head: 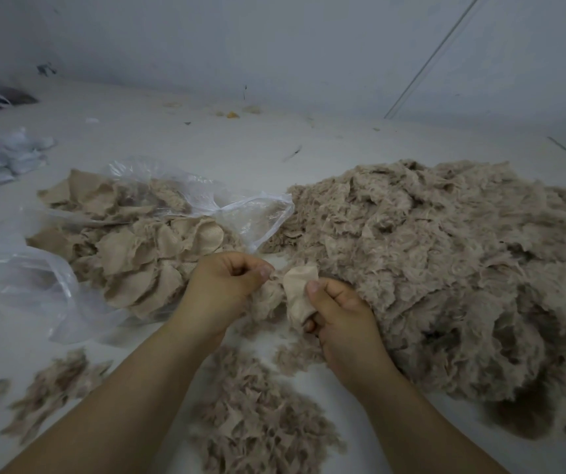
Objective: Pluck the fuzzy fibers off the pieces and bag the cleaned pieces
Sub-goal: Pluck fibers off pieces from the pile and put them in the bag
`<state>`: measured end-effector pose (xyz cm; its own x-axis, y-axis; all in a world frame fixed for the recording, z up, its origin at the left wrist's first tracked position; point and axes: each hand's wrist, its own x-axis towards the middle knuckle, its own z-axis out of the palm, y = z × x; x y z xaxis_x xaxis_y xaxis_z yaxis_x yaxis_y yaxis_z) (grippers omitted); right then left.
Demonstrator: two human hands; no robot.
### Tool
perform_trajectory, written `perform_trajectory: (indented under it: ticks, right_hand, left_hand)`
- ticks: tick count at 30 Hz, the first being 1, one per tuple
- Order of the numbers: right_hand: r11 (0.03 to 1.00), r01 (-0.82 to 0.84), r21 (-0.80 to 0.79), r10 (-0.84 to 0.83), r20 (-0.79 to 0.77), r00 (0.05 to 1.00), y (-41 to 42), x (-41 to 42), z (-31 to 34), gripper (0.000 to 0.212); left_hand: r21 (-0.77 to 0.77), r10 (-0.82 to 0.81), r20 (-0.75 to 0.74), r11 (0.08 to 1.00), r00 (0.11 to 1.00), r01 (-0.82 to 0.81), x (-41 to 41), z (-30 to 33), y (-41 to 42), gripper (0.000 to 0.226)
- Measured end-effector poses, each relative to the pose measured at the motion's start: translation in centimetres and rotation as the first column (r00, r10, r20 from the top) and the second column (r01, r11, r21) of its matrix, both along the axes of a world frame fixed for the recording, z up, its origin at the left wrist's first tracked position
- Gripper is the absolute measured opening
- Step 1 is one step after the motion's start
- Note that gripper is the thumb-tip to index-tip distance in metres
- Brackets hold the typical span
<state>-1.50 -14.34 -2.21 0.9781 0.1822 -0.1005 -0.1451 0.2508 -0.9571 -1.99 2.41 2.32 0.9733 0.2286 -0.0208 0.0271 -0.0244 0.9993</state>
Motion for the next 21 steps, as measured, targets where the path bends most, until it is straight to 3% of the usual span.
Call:
perform_trajectory:
  ticks: [8,10,14,15,17,19,21]
  right_hand:
    - [0.992,0.051,0.118,-0.041,-0.085,0.996,-0.3,0.0,-0.2,0.017]
    - [0.993,0.044,0.114,-0.035,-0.08,0.996,-0.2,0.0,-0.2,0.018]
    - [0.993,0.033,0.116,-0.028,-0.043,0.999,-0.1,0.0,-0.1,0.021]
    - [0.992,0.027,0.121,-0.023,-0.035,0.999,-0.1,-0.1,0.0,0.022]
    - [0.992,0.005,0.123,-0.003,-0.018,1.0,-0.2,0.0,0.0,0.026]
    - [0.994,-0.009,0.11,0.011,-0.009,1.0,-0.2,0.0,0.0,0.028]
    - [0.995,-0.002,0.104,0.004,-0.02,1.0,0.0,0.0,0.1,0.026]
  left_hand:
    - [0.178,0.183,0.131,0.963,0.974,-0.205,2.0,0.0,0.0,0.028]
    - [0.315,0.104,0.205,0.934,0.973,-0.166,2.2,0.4,-0.4,0.02]
    - [0.634,-0.078,0.353,0.753,0.932,-0.177,1.7,1.3,-1.1,0.013]
    - [0.662,-0.104,0.357,0.729,0.928,-0.172,1.4,1.4,-1.2,0.024]
    - [0.597,-0.144,0.253,0.801,0.957,-0.037,0.9,1.3,-1.5,0.038]
    - [0.424,-0.17,0.111,0.899,0.979,0.108,0.4,1.2,-2.0,0.035]
    - [0.3,-0.092,0.063,0.951,0.994,0.069,0.2,0.8,-2.3,0.038]
